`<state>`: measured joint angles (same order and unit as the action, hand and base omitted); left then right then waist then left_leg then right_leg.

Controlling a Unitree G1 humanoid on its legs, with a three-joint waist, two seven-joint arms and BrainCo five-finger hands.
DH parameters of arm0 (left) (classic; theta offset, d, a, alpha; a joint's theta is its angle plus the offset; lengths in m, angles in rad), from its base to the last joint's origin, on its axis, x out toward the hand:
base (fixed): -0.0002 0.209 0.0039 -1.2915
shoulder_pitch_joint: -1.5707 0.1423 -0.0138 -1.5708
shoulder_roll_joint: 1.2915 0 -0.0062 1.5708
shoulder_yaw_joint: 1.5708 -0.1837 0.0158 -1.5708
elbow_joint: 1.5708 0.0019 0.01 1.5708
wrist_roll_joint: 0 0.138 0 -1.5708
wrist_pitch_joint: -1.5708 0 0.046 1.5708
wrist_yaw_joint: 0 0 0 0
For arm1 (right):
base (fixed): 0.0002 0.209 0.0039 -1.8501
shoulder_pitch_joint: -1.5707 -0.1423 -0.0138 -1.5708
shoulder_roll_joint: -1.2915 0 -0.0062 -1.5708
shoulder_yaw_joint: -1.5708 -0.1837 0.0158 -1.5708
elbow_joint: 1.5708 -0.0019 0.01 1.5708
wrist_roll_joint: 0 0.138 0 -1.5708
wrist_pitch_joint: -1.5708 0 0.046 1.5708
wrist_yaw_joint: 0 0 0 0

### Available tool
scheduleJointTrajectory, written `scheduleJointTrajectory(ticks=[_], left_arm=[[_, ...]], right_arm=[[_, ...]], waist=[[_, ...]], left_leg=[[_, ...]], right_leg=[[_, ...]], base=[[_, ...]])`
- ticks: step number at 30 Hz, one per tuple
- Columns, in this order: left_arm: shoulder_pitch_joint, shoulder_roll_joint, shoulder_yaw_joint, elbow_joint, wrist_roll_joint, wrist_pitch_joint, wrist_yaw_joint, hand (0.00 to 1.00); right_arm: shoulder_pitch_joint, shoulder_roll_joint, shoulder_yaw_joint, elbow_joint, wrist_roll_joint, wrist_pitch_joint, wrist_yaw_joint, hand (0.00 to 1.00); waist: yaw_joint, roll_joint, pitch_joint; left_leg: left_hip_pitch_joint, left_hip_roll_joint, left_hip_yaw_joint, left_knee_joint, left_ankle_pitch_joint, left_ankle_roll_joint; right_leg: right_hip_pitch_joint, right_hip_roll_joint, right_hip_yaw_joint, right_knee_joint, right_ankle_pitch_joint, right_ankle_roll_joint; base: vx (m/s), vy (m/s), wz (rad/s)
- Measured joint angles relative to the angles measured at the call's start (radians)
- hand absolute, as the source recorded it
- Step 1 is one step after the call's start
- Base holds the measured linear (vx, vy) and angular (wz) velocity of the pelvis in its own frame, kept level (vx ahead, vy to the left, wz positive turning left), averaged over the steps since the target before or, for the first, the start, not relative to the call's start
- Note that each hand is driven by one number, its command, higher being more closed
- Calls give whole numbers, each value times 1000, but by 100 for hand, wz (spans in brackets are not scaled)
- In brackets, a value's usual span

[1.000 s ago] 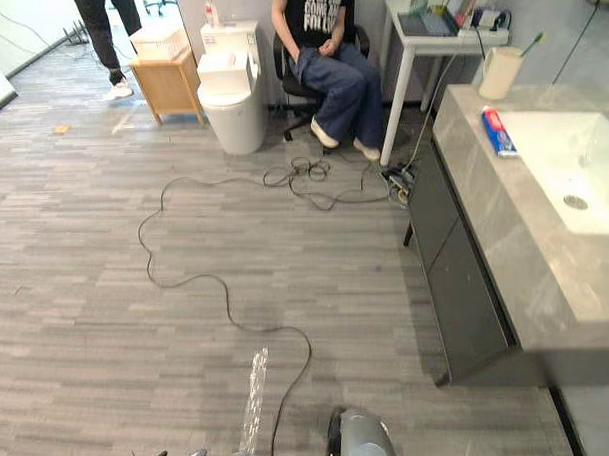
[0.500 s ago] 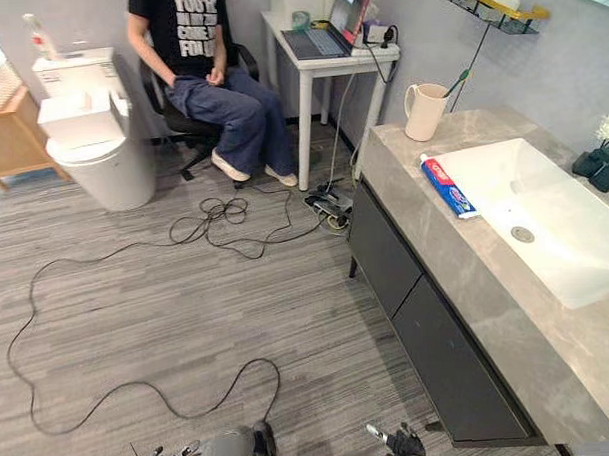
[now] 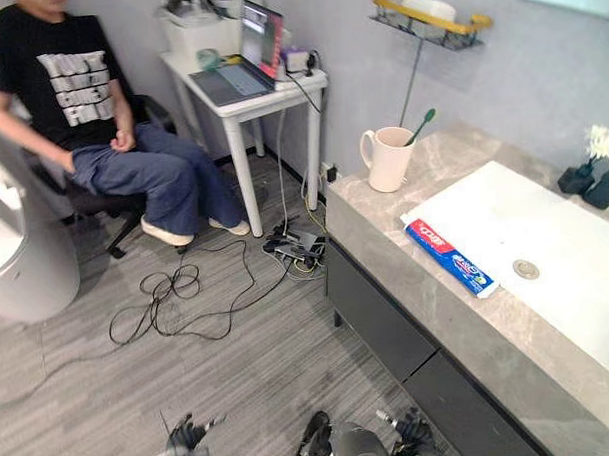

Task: Organize washtable

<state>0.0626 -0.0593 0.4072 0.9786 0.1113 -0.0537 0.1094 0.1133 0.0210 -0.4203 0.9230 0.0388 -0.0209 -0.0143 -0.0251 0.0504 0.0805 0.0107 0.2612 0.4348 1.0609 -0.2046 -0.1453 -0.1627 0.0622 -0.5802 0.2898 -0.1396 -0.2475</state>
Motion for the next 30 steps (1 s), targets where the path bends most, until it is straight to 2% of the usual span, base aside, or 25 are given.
scheduleJointTrajectory(ticks=[1, 2, 3, 4, 5, 6, 7, 8, 9, 10, 11, 12, 13, 15, 18, 19, 20, 21, 24, 27, 29, 30], left_arm=[[0, -4, 17, -5, -2, 1, 0, 0], [4, -4, 27, -9, -2, 1, 1, 0], [8, -5, 45, -27, -4, 0, 1, 0], [4, -5, 57, -30, -5, 0, 1, 0], [8, -6, 58, -32, -17, 0, 2, 0], [13, -8, 67, -33, -31, -2, 2, 0], [18, -9, 68, -30, -32, -1, 2, 0], [20, -17, 71, -19, -35, 0, 2, 0], [20, -17, 79, -9, -39, -1, 3, 0], [20, -18, 87, -3, -39, -2, 4, 0], [18, -17, 99, 14, -40, -2, 4, 0], [15, -18, 115, 23, -42, -2, 10, 0], [14, -18, 112, 23, -42, -3, 11, 0], [19, -10, 105, 25, -61, -6, 21, 0], [5, -5, 97, 27, -72, -8, 26, 0], [-10, 1, 92, 31, -81, -10, 26, 0], [-19, 6, 90, 32, -84, -11, 26, 0], [-19, 2, 89, 32, -97, -13, 26, 0], [-1, -15, 97, 52, -119, -14, 25, 0], [1, -10, 102, 79, -142, -14, 24, 0], [2, -9, 99, 91, -142, -15, 24, 0], [42, 74, -16, 122, -146, -24, 24, 0]], right_arm=[[-9, 4, 8, 28, 0, 6, -8, 0], [-11, 10, 10, 36, 1, 8, -9, 0], [-7, 23, 17, 38, 1, 8, -12, 0], [-7, 24, 29, 39, 1, 8, -13, 0], [-8, 21, 42, 44, 0, 6, -12, 0], [-10, 13, 60, 43, 0, 7, -15, 0], [-11, 9, 65, 41, 0, 6, -18, 0], [-18, 4, 60, 43, 0, 0, -25, 0], [-9, -3, 60, 44, 0, -1, -28, 0], [-8, -5, 59, 42, 0, -2, -29, 0], [-10, -7, 57, 32, 0, -6, -31, 0], [-8, -5, 54, 30, 1, -7, -39, 0], [-9, -2, 52, 26, 2, -8, -42, 0], [3, 10, 29, 20, 47, -15, -71, 0], [23, 13, 11, 13, 78, -18, -94, 0], [29, 24, -11, 14, 78, -13, -98, 0], [32, 33, -28, 15, 74, -8, -103, 0], [32, 31, -36, 16, 70, 0, -107, 0], [35, 16, -46, 17, 68, 5, -114, 0], [32, 3, -69, 47, 68, 7, -111, 0], [32, -8, -81, 75, 68, 7, -107, 0], [27, -74, -5, 220, 38, 7, -70, 0]], waist=[[15, -13, 9], [16, -26, 10], [7, -46, 14], [7, -56, 11], [17, -58, 11], [28, -57, 13], [34, -51, 15], [39, -41, 17], [35, -27, 16], [33, -16, 15], [30, 0, 12], [42, -11, 12], [42, -19, 11], [45, -29, 12], [41, -31, 11], [42, -41, 5], [42, -47, 0], [47, -49, -6], [44, -26, -27], [43, -23, -34], [42, -23, -36], [39, -55, -36]], left_leg=[[-59, 75, -2, 147, 8, 26], [-79, 90, -11, 164, 2, 36], [-133, 99, -33, 151, -15, 63], [-163, 98, -57, 125, -24, 77], [-192, 85, -111, 35, -44, 97], [-209, 49, -182, -112, -65, 128], [-209, 22, -239, -191, -78, 123], [-187, -32, -359, -369, -91, 96], [-155, -49, -436, -535, -86, 101], [-143, -46, -448, -594, -82, 95], [-123, -22, -395, -647, -39, 25], [-101, -9, -276, -674, -41, 29], [-93, -9, -230, -681, -44, 35], [-40, -10, -104, -708, -51, 47], [-8, -12, -54, -721, -52, 49], [-1, -21, -43, -725, -53, 50], [7, -24, -30, -741, -49, 50], [19, -24, -18, -761, -39, 42], [60, -25, 14, -861, 13, 10], [124, -35, 26, -980, 78, -13], [150, -35, 14, -1023, 99, -18], [142, -110, -47, -1077, 113, 16]], right_leg=[[63, 28, 79, -4, -27, -3], [84, 30, 105, -10, -34, 6], [124, 35, 173, -34, -37, 30], [140, 40, 208, -48, -35, 43], [161, 50, 281, -70, -27, 63], [174, 60, 380, -78, -21, 76], [177, 63, 420, -82, -16, 86], [173, 72, 506, -79, -10, 109], [162, 86, 586, -66, -13, 134], [151, 94, 625, -50, -20, 146], [117, 108, 688, -4, -39, 180], [68, 76, 696, 51, -65, 250], [41, 41, 634, 67, -76, 270], [12, -128, 369, 89, -61, 281], [60, -251, 268, 61, 2, 276], [100, -291, 250, 26, 71, 275], [128, -296, 251, -20, 69, 334], [135, -290, 242, -43, 63, 343], [163, -253, 244, -141, 70, 355], [205, -218, 240, -206, 75, 361], [232, -205, 230, -219, 75, 361], [228, -241, 277, -258, 108, 360]], base=[[463, 89, -146], [508, 98, -155], [297, 65, -100], [315, 120, -151], [275, 183, -198], [273, 224, -216], [263, 286, -232], [245, 338, -227], [248, 437, -222], [203, 457, -214], [181, 436, -233], [121, 332, -231], [107, 301, -219], [75, 255, -168], [15, 78, -70], [49, -45, -14], [67, -135, -12], [62, -186, -22], [48, -152, -25], [54, -140, -9], [2, -73, 12], [-15, -33, 8]])
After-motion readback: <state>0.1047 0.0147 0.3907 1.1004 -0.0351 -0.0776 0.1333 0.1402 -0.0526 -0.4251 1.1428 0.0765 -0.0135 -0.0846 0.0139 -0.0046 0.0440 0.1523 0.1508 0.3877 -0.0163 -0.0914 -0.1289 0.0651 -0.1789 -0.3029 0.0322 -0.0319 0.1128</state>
